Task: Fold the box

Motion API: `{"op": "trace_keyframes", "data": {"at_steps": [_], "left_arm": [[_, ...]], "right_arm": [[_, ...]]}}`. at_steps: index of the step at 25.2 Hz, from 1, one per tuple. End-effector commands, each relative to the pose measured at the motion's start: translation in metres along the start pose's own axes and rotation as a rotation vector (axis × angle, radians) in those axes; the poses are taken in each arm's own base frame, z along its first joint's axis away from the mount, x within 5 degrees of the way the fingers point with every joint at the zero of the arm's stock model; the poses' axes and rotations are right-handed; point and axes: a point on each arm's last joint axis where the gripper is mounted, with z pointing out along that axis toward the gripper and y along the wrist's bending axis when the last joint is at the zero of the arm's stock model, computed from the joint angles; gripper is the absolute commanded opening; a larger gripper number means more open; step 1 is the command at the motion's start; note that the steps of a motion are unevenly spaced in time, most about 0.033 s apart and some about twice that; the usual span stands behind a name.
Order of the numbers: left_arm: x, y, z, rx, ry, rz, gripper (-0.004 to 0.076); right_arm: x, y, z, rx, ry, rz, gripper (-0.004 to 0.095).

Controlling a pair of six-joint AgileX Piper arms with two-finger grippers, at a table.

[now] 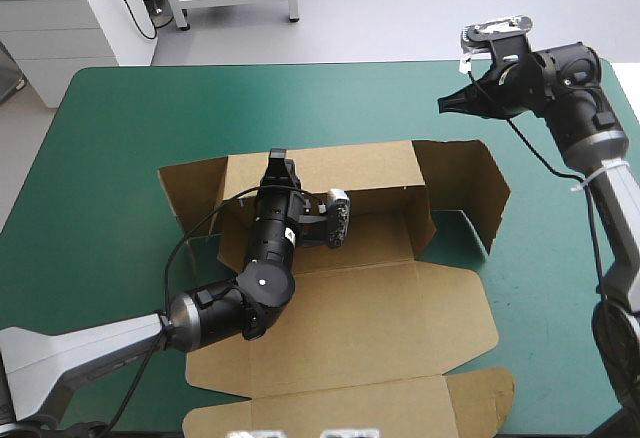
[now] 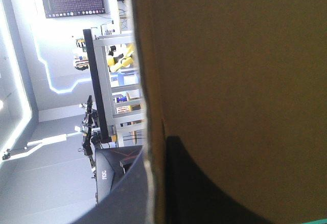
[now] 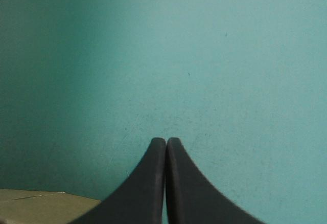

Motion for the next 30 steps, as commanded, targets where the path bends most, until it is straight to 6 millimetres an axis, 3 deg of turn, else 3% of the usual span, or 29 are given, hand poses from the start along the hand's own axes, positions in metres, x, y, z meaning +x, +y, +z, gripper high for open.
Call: {"op": "trace_keyframes", "data": {"at_steps": [1,4,7,15,20,24,30], "left_arm": [[-0.002,0.019,-0.009,-0.064,-0.061,-0.011,-0.0008],[-0.003,0.019,-0.009,-0.059,-0.076,-0.004,-0.0008],[-0.003,0.019,-0.009,-0.058,-0.077,-0.004,-0.0008],[-0.003,0.018,-0.009,-0.057,-0.079,-0.004,-0.0008],[-0.003,0.018,-0.009,-0.057,-0.079,-0.004,-0.0008],[-0.004,0.018,-0.009,-0.055,-0.086,-0.003,-0.0008],[-0.004,0.018,-0.009,-0.053,-0.086,-0.004,-0.0008]], "right_arm": [[-0.007,-0.005,-0.002,-0.006,-0.034,-0.007,-0.0015],[0.0,-0.001,0.017,-0.054,0.058,-0.028,-0.0015],[0.005,0.006,0.024,-0.129,0.115,-0.034,-0.0015],[0.024,0.011,0.017,-0.189,0.256,-0.091,-0.0015],[0.041,0.013,-0.003,-0.203,0.177,-0.07,-0.0015],[0.08,0.023,-0.016,-0.301,0.104,-0.064,-0.0016],[0.143,0.029,-0.008,-0.332,-0.056,-0.108,-0.0016]]}}
